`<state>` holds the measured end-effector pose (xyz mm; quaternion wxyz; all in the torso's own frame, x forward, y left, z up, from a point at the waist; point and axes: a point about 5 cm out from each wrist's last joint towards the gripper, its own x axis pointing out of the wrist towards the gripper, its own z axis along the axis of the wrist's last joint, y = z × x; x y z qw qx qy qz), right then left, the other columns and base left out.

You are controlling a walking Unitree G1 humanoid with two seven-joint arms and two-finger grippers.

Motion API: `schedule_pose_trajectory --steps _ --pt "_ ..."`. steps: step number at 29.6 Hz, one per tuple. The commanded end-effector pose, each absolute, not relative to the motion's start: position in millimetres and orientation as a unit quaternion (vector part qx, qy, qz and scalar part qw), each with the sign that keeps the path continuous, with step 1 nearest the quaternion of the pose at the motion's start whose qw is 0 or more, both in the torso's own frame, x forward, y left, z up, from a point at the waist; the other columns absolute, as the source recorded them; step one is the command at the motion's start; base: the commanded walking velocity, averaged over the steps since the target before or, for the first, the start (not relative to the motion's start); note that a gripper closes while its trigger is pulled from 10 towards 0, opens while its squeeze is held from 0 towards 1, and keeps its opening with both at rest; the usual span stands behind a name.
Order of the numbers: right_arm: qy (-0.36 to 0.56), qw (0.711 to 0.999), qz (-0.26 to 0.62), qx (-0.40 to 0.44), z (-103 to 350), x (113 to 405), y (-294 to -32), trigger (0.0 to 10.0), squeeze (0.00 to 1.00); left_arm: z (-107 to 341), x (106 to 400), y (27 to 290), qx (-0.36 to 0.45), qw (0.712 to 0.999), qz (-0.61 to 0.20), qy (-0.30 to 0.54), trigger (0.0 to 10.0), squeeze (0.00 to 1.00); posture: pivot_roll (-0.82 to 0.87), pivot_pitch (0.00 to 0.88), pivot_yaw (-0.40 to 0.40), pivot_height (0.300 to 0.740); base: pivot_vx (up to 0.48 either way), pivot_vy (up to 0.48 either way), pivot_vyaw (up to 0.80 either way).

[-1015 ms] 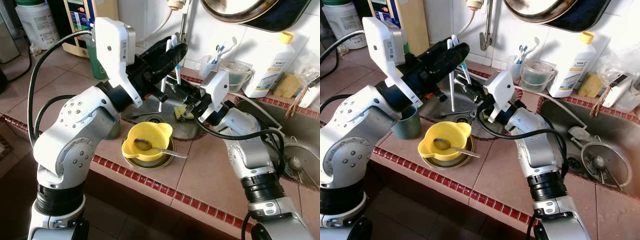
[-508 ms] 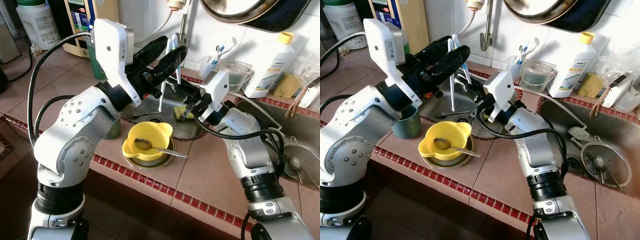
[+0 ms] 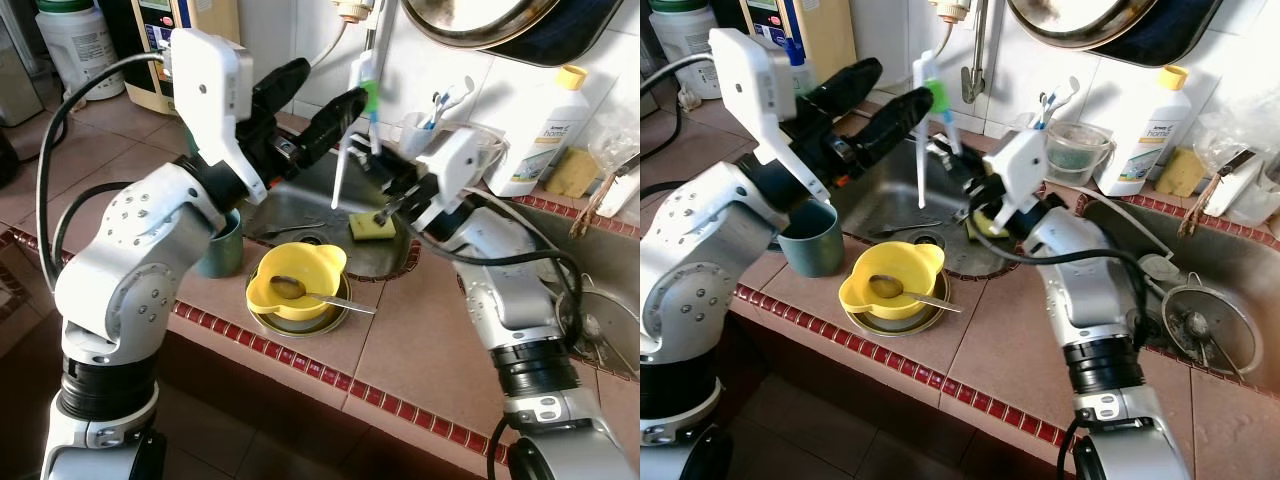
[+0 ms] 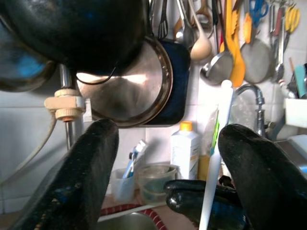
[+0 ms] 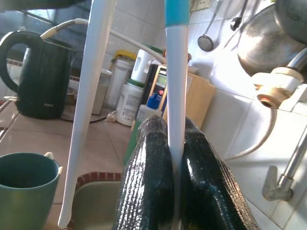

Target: Kitchen organization

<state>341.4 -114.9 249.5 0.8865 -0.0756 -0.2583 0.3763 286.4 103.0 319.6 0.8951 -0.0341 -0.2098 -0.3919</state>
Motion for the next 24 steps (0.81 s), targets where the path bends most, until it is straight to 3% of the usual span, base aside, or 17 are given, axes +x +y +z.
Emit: schedule_pose_trajectory --steps 1,4,6,7,8,11,13,21,23,24 --pt "-0.275 0.887 0.365 -0.073 258.5 342.8 -118.1 0.0 0.00 329.8 280.8 99.6 -0.036 0.881 -0.413 -0.230 10.0 1.00 -0.14 0.040 -0.051 0.740 0.000 0.000 0.00" --pt "-0.279 0.893 0.347 -0.068 260.3 344.7 -122.5 0.0 0.00 332.1 279.8 100.4 -0.031 0.878 -0.417 -0.234 10.0 1.00 -0.14 0.041 -0.051 0.740 0.000 0.000 0.00" --pt "-0.281 0.901 0.325 -0.062 261.3 346.4 -128.2 0.0 0.00 331.7 280.7 101.4 -0.023 0.880 -0.413 -0.232 10.0 0.60 -0.15 0.044 -0.050 0.740 0.000 0.000 0.00" --pt "-0.282 0.904 0.316 -0.057 261.6 347.0 -131.0 0.0 0.00 331.7 280.6 102.2 -0.024 0.880 -0.414 -0.232 10.0 0.60 -0.15 0.044 -0.050 0.740 0.000 0.000 0.00" --pt "-0.282 0.911 0.296 -0.053 262.2 348.4 -137.0 0.0 0.00 332.6 280.6 103.8 -0.016 0.881 -0.410 -0.234 10.0 0.00 -0.15 0.046 -0.050 0.740 0.000 0.000 0.00" --pt "-0.281 0.920 0.269 -0.050 262.0 349.8 -145.0 0.0 0.00 333.2 280.6 106.1 -0.008 0.883 -0.406 -0.236 10.0 0.00 -0.15 0.047 -0.050 0.740 0.000 0.000 0.00" --pt "-0.279 0.932 0.226 -0.046 261.2 351.3 -157.2 1.3 0.00 329.7 282.6 109.4 -0.003 0.890 -0.395 -0.228 10.0 0.00 -0.16 0.049 -0.052 0.740 0.000 0.000 0.00" --pt "-0.253 0.956 0.145 -0.032 249.3 356.1 -185.3 3.4 0.00 310.4 278.8 103.2 0.029 0.893 -0.398 -0.207 10.0 0.00 -0.16 0.047 -0.046 0.740 0.000 0.000 0.00" --pt "-0.245 0.960 0.134 -0.024 245.5 357.8 -189.3 4.4 0.00 304.7 275.7 98.6 0.042 0.890 -0.407 -0.202 10.0 0.00 -0.17 0.046 -0.044 0.740 0.000 0.000 0.00" --pt "-0.239 0.962 0.126 -0.021 242.8 358.9 -192.0 6.1 0.00 300.8 273.9 95.8 0.050 0.888 -0.412 -0.198 10.0 0.00 -0.17 0.046 -0.044 0.740 0.000 0.000 0.00"
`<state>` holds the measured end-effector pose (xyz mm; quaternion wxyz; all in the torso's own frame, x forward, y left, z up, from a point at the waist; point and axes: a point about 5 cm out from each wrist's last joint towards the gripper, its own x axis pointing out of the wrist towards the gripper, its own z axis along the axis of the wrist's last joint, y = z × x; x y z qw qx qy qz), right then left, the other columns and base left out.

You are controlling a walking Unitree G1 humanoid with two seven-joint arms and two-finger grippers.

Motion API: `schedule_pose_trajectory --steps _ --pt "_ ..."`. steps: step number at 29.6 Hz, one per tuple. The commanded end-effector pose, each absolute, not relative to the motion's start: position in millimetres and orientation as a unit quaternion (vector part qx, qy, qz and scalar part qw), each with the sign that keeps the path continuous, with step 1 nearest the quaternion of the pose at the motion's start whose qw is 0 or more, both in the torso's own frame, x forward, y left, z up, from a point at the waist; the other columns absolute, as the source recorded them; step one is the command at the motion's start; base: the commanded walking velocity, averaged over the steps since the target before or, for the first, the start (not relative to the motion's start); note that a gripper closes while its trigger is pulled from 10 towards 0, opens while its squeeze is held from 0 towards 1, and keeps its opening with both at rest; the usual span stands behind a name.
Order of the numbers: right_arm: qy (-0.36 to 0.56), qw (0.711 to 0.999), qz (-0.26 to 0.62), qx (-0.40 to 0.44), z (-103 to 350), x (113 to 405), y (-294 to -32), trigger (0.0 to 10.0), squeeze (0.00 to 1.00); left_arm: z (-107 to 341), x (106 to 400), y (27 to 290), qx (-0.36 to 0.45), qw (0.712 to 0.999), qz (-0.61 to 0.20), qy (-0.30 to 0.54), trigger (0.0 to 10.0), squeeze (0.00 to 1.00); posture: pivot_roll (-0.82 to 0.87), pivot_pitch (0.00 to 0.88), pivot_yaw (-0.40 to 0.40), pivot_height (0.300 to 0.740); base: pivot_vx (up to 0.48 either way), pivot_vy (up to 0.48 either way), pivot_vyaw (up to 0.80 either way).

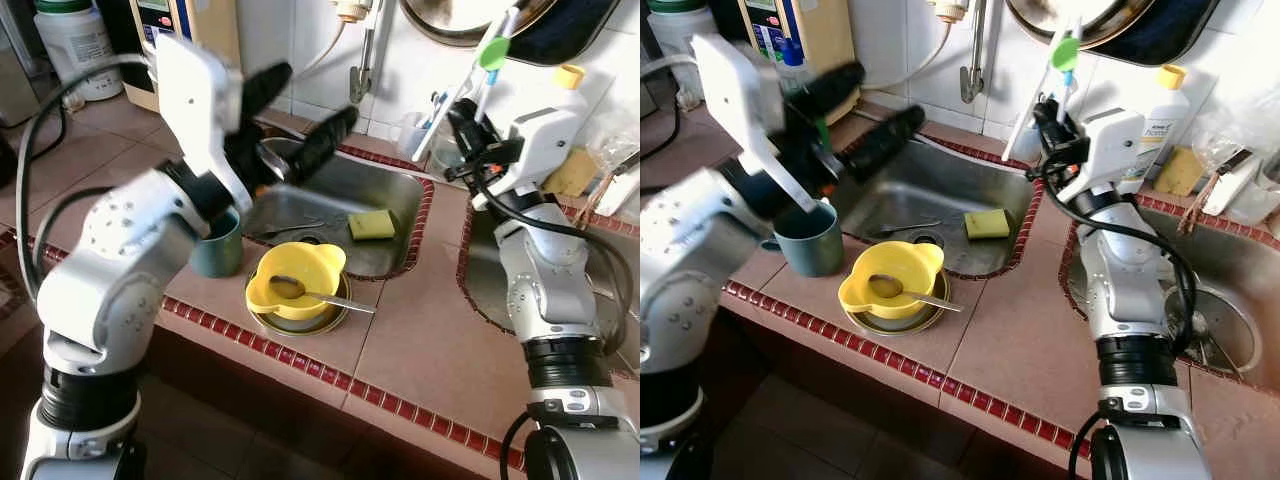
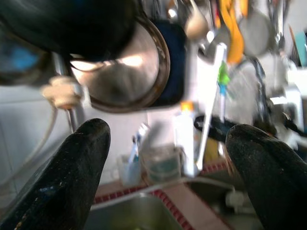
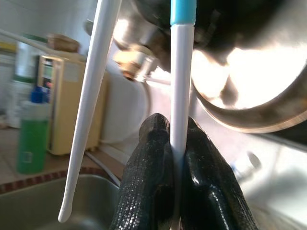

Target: Kitchen organization

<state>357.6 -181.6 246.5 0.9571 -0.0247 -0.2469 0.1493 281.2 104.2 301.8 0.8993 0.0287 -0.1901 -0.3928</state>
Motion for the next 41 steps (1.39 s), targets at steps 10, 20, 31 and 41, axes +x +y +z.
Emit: schedule_pose_trajectory --steps 10,20,31,41 --pt "-0.174 0.979 0.104 0.001 218.3 367.1 -200.9 10.0 0.00 287.1 261.9 83.4 0.058 0.874 -0.447 -0.179 10.0 0.00 -0.16 0.042 -0.049 0.740 0.000 0.000 0.00" --pt "-0.087 0.988 0.123 0.022 185.2 377.8 -195.7 10.0 0.00 280.9 246.7 75.6 0.063 0.854 -0.486 -0.174 10.0 0.00 -0.15 0.039 -0.049 0.740 0.000 0.000 0.00" --pt "-0.039 0.978 0.201 0.021 166.2 380.2 -174.7 10.0 0.00 276.0 238.0 70.4 0.049 0.846 -0.506 -0.163 10.0 0.00 -0.15 0.050 -0.043 0.740 0.000 0.000 0.00" --pt "-0.047 0.968 0.245 0.031 165.7 379.3 -154.2 10.0 0.00 274.2 237.7 70.0 0.044 0.853 -0.498 -0.149 10.0 0.00 -0.15 0.068 -0.050 0.740 0.000 0.000 0.00"
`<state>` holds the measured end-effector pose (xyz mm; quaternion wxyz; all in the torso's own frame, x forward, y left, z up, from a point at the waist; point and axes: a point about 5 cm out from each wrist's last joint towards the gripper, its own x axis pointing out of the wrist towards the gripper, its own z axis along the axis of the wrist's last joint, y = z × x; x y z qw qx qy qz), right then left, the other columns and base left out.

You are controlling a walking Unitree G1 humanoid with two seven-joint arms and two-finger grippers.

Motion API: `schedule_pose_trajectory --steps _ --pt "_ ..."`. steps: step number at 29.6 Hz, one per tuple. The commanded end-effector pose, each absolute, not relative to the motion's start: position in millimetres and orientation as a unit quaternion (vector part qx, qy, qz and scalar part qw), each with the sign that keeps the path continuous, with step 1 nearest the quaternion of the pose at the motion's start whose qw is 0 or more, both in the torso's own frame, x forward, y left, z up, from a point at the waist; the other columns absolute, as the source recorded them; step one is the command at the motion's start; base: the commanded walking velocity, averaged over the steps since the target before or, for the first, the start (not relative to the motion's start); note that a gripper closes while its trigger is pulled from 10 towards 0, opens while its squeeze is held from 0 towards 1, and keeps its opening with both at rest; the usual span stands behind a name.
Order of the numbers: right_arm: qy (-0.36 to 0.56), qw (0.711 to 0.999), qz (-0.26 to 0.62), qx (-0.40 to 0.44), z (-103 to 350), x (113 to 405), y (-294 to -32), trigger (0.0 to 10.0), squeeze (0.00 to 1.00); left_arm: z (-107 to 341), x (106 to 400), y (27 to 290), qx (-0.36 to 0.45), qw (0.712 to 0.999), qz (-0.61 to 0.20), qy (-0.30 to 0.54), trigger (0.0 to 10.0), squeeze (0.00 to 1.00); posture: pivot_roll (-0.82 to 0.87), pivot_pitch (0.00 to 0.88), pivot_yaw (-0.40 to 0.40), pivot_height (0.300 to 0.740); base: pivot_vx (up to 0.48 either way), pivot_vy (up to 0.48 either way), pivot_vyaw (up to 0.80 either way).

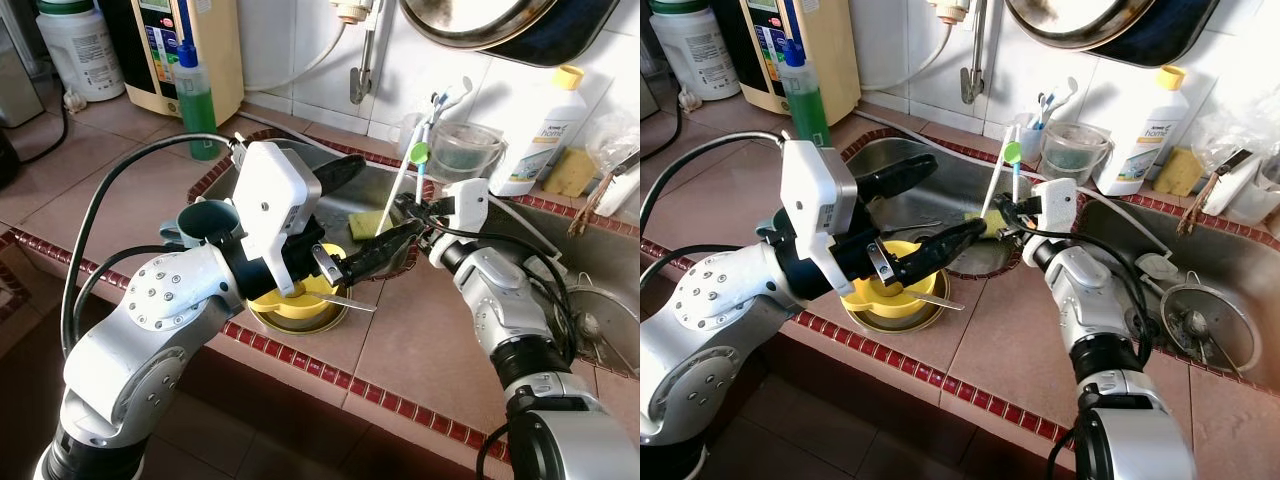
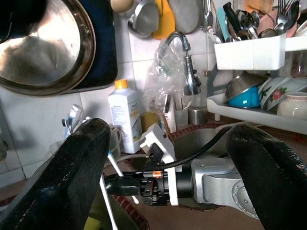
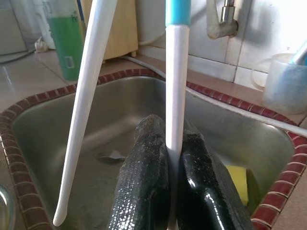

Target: Kitchen organization

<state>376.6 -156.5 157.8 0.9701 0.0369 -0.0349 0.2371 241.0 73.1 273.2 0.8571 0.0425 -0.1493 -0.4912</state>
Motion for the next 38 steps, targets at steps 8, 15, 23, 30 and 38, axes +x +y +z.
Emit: schedule_pose_trajectory --steps 8,15,23,30,38 --pt "-0.043 0.970 0.239 0.034 164.3 380.4 -155.9 10.0 0.00 274.3 238.5 69.4 0.045 0.854 -0.497 -0.145 10.0 0.00 -0.15 0.075 -0.045 0.740 0.000 0.000 0.00" --pt "-0.037 0.972 0.228 0.036 164.9 383.7 -160.7 10.0 0.00 272.4 234.0 65.4 0.045 0.849 -0.507 -0.140 10.0 0.00 -0.15 0.089 -0.041 0.740 0.000 0.000 0.00" --pt "-0.026 0.970 0.238 0.037 164.4 386.5 -157.1 10.0 0.00 271.5 225.9 61.9 0.037 0.845 -0.516 -0.133 10.0 0.00 -0.13 0.117 -0.046 0.740 0.000 0.000 0.00" --pt "-0.026 0.967 0.248 0.042 163.8 386.3 -149.3 10.0 0.00 259.3 225.0 63.1 0.050 0.855 -0.505 -0.105 10.0 0.00 -0.12 0.148 -0.047 0.740 0.000 0.000 0.00" --pt "-0.035 0.961 0.268 0.056 161.2 381.1 -138.5 10.0 0.00 229.0 233.4 71.9 0.066 0.887 -0.456 -0.038 10.0 0.00 -0.13 0.190 -0.037 0.740 0.000 0.000 0.00"
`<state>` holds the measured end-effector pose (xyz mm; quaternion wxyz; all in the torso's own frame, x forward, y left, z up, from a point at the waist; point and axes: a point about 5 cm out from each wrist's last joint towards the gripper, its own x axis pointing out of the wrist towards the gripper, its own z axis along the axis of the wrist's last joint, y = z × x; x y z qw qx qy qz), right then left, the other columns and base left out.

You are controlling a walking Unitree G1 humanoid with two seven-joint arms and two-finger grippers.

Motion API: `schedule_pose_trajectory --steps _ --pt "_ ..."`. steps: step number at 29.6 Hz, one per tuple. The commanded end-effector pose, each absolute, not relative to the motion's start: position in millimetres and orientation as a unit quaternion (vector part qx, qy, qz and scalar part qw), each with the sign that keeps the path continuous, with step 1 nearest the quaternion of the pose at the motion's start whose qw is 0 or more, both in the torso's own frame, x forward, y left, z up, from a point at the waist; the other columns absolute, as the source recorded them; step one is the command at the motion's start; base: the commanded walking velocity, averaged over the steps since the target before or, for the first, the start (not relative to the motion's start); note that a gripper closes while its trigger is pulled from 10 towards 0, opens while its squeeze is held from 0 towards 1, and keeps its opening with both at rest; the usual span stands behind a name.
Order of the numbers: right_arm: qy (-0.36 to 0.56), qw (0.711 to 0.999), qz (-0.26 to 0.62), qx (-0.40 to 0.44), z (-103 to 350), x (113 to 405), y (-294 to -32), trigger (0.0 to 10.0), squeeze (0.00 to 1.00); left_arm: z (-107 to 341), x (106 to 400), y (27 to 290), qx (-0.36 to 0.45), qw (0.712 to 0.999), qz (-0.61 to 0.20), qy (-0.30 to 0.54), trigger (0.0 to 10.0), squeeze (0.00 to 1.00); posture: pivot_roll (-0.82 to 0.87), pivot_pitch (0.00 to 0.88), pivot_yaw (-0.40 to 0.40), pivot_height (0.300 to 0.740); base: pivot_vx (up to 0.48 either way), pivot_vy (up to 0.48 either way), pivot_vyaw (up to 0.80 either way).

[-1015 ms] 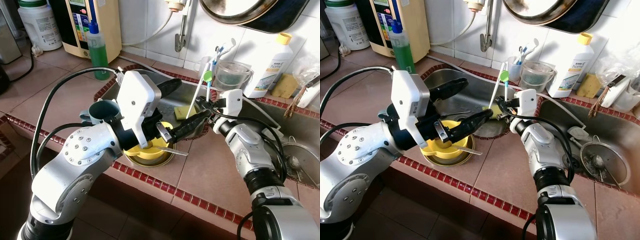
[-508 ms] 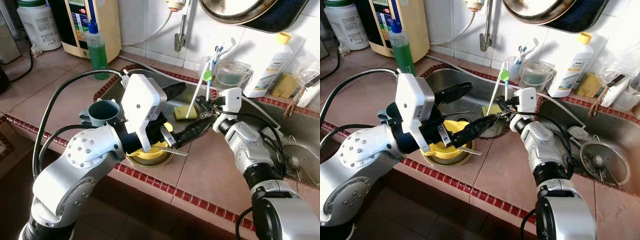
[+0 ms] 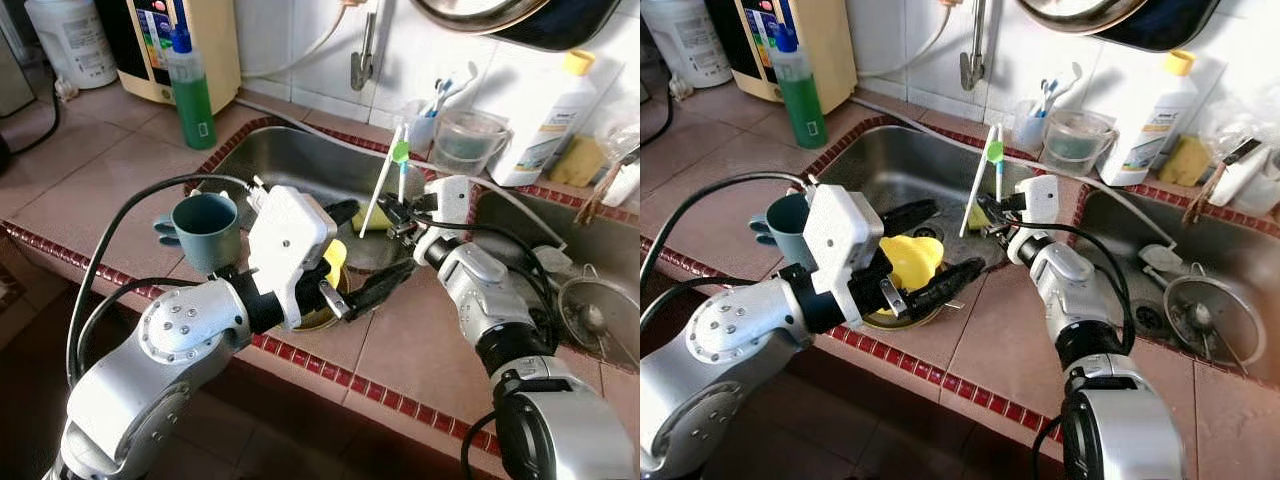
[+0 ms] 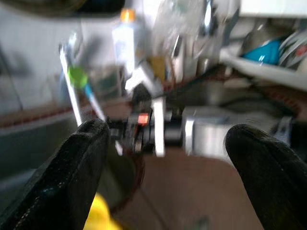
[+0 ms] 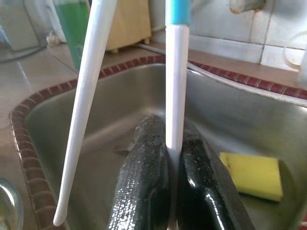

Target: Kitchen organization

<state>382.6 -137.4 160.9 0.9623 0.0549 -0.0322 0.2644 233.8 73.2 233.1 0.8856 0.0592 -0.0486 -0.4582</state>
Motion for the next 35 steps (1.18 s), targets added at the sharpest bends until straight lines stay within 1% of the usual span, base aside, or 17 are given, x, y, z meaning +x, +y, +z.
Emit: schedule_pose_trajectory --steps 1,16,29,30,31,32,35 --pt "-0.037 0.960 0.270 0.058 161.1 380.3 -137.9 10.0 0.00 227.2 233.6 72.6 0.068 0.888 -0.453 -0.035 10.0 0.00 -0.13 0.198 -0.034 0.740 0.000 0.000 0.00" --pt "-0.031 0.960 0.266 0.081 155.3 373.8 -140.1 10.0 0.00 222.9 237.4 82.2 0.085 0.891 -0.445 -0.022 10.0 0.00 -0.14 0.207 -0.021 0.740 0.000 0.000 0.00" --pt "-0.016 0.959 0.264 0.101 149.0 370.1 -140.0 10.0 0.00 225.9 234.5 82.2 0.089 0.888 -0.451 -0.029 10.0 0.00 -0.13 0.198 -0.021 0.740 0.000 0.000 0.00" --pt "-0.015 0.959 0.263 0.102 149.0 370.3 -140.3 10.0 0.27 226.2 234.8 82.3 0.090 0.887 -0.451 -0.029 10.0 0.00 -0.12 0.202 -0.020 0.740 0.000 0.000 0.00" --pt "-0.015 0.959 0.263 0.102 149.0 370.3 -140.3 10.0 0.27 226.2 234.8 82.3 0.090 0.887 -0.451 -0.029 10.0 0.00 -0.12 0.202 -0.020 0.740 0.000 0.000 0.00" --pt "-0.014 0.960 0.261 0.103 149.1 370.6 -141.0 10.0 1.00 226.5 234.9 82.2 0.090 0.887 -0.451 -0.030 10.0 0.00 -0.12 0.202 -0.019 0.740 0.000 0.000 0.00" --pt "-0.012 0.961 0.255 0.105 150.2 370.7 -144.3 10.0 1.00 227.9 234.5 81.4 0.087 0.887 -0.453 -0.032 10.0 0.00 -0.12 0.204 -0.019 0.740 0.000 0.000 0.00"
